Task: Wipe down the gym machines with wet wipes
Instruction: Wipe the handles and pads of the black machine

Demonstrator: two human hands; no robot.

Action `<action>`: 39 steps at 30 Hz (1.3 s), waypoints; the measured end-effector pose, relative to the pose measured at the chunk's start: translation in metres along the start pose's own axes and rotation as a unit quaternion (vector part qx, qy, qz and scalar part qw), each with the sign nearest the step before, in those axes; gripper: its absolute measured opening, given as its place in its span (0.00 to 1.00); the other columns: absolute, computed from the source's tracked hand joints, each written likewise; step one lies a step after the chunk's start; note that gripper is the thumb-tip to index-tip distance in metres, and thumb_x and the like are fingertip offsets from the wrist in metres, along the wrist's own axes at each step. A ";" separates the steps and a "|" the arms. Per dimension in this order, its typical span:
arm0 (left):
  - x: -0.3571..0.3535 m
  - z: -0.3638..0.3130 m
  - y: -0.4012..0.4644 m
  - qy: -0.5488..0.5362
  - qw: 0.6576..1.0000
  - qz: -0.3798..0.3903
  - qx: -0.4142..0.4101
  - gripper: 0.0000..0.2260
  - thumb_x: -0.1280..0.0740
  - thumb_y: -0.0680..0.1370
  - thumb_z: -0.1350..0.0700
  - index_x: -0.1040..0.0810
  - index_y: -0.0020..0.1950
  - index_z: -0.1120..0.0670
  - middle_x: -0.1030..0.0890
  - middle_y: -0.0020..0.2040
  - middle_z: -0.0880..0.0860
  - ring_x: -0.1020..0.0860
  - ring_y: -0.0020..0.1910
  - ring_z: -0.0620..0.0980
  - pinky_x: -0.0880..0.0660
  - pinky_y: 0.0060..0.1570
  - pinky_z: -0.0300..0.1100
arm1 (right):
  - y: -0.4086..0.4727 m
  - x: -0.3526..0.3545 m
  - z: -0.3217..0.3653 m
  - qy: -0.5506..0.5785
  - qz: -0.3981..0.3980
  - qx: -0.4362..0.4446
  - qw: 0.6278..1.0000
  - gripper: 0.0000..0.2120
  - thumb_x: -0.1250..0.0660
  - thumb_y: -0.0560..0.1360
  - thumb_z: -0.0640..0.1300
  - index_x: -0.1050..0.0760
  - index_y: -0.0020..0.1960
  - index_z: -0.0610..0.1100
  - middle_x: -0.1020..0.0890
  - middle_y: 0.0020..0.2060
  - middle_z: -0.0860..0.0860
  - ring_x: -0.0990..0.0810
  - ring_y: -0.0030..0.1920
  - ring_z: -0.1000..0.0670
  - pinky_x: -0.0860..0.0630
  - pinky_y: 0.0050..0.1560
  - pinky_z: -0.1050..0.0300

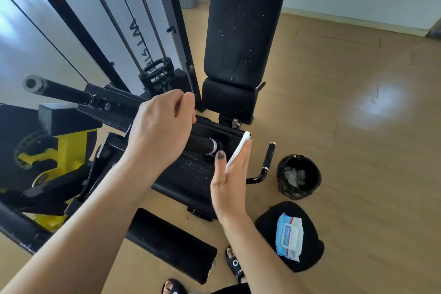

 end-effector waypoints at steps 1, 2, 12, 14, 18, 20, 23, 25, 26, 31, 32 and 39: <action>0.000 -0.001 0.000 -0.001 1.000 0.001 -0.001 0.20 0.44 0.84 0.47 0.22 0.37 0.51 0.19 0.35 0.49 0.22 0.37 0.47 0.25 0.39 0.42 | 0.013 0.005 0.001 0.018 0.000 -0.008 1.000 0.46 0.53 0.76 0.76 0.63 0.83 0.50 0.59 0.82 0.61 0.60 0.80 0.62 0.56 0.83 0.48; 0.000 -0.001 -0.001 -0.001 1.000 0.002 -0.001 0.20 0.44 0.84 0.48 0.22 0.37 0.52 0.19 0.35 0.49 0.22 0.36 0.46 0.26 0.37 0.41 | 0.025 0.010 0.000 0.040 0.005 -0.020 0.999 0.46 0.53 0.76 0.77 0.61 0.83 0.52 0.57 0.81 0.63 0.59 0.80 0.63 0.56 0.83 0.47; 0.001 -0.003 -0.002 0.001 1.000 0.004 0.011 0.20 0.45 0.83 0.48 0.22 0.37 0.51 0.19 0.35 0.49 0.22 0.37 0.47 0.26 0.38 0.42 | 0.004 0.006 -0.002 0.165 0.031 -0.205 0.964 0.48 0.55 0.73 0.79 0.60 0.84 0.55 0.56 0.83 0.58 0.57 0.82 0.55 0.57 0.82 0.45; 0.001 -0.003 -0.002 0.002 1.000 0.004 0.013 0.20 0.45 0.83 0.48 0.22 0.37 0.51 0.19 0.35 0.49 0.22 0.38 0.48 0.24 0.40 0.44 | 0.038 0.011 -0.013 0.210 0.030 -0.331 0.919 0.48 0.56 0.74 0.80 0.54 0.84 0.53 0.48 0.83 0.52 0.49 0.82 0.47 0.54 0.82 0.43; 0.001 -0.003 -0.002 0.001 1.000 -0.005 0.008 0.20 0.45 0.83 0.49 0.22 0.36 0.51 0.19 0.35 0.49 0.22 0.37 0.48 0.24 0.39 0.45 | 0.048 0.015 -0.018 0.220 0.053 -0.394 0.891 0.53 0.54 0.68 0.84 0.48 0.84 0.52 0.41 0.82 0.48 0.42 0.81 0.45 0.49 0.81 0.42; 0.001 -0.002 -0.002 0.001 1.000 -0.011 0.007 0.20 0.45 0.83 0.49 0.22 0.36 0.52 0.19 0.35 0.49 0.22 0.37 0.47 0.24 0.40 0.45 | 0.018 0.009 -0.011 0.218 0.056 -0.370 0.901 0.45 0.55 0.74 0.80 0.55 0.84 0.57 0.48 0.83 0.52 0.49 0.82 0.48 0.54 0.81 0.44; 0.000 -0.001 -0.001 0.002 1.000 -0.014 0.009 0.20 0.45 0.83 0.49 0.22 0.36 0.51 0.19 0.34 0.49 0.22 0.37 0.47 0.24 0.40 0.45 | -0.013 0.003 -0.006 0.221 0.079 -0.298 0.925 0.50 0.53 0.67 0.83 0.60 0.83 0.61 0.54 0.83 0.58 0.54 0.82 0.53 0.56 0.81 0.44; 0.000 -0.001 -0.001 0.003 1.000 -0.014 0.010 0.20 0.45 0.83 0.49 0.22 0.36 0.51 0.19 0.34 0.49 0.22 0.37 0.47 0.25 0.38 0.44 | 0.005 0.005 -0.008 0.203 0.065 -0.306 0.928 0.46 0.54 0.72 0.79 0.59 0.83 0.59 0.53 0.83 0.57 0.53 0.82 0.52 0.56 0.81 0.45; 0.000 -0.001 -0.001 0.002 1.000 -0.014 0.011 0.20 0.45 0.83 0.49 0.22 0.36 0.51 0.19 0.35 0.49 0.22 0.37 0.47 0.26 0.38 0.43 | 0.020 0.007 -0.008 0.208 0.058 -0.306 0.927 0.41 0.55 0.76 0.76 0.57 0.83 0.58 0.51 0.83 0.56 0.52 0.82 0.51 0.55 0.80 0.45; 0.000 0.000 0.000 -0.003 1.000 -0.021 0.006 0.20 0.45 0.83 0.49 0.22 0.36 0.52 0.19 0.35 0.49 0.23 0.36 0.47 0.26 0.37 0.42 | 0.043 0.018 0.011 0.179 0.031 -0.187 0.965 0.34 0.54 0.79 0.71 0.50 0.82 0.60 0.46 0.81 0.60 0.49 0.81 0.56 0.52 0.79 0.51; 0.000 0.001 0.000 -0.004 1.000 -0.022 0.004 0.20 0.45 0.84 0.49 0.22 0.36 0.52 0.20 0.34 0.49 0.23 0.35 0.47 0.27 0.36 0.42 | 0.035 0.018 0.011 0.160 0.030 -0.151 0.975 0.34 0.54 0.79 0.70 0.49 0.82 0.61 0.45 0.80 0.63 0.49 0.80 0.60 0.51 0.79 0.54; -0.001 0.003 0.003 -0.017 0.999 -0.026 -0.021 0.20 0.45 0.83 0.49 0.22 0.36 0.53 0.20 0.34 0.50 0.23 0.35 0.47 0.25 0.37 0.44 | -0.014 0.003 0.017 0.101 0.013 -0.049 0.994 0.38 0.48 0.81 0.66 0.62 0.83 0.57 0.56 0.82 0.65 0.56 0.79 0.66 0.53 0.82 0.51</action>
Point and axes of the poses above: each hand's wrist, its own y-axis towards the middle knuckle, its own x-axis out of the back of the hand, z = x × y, the point moved 4 cm from there along y, towards the middle knuckle
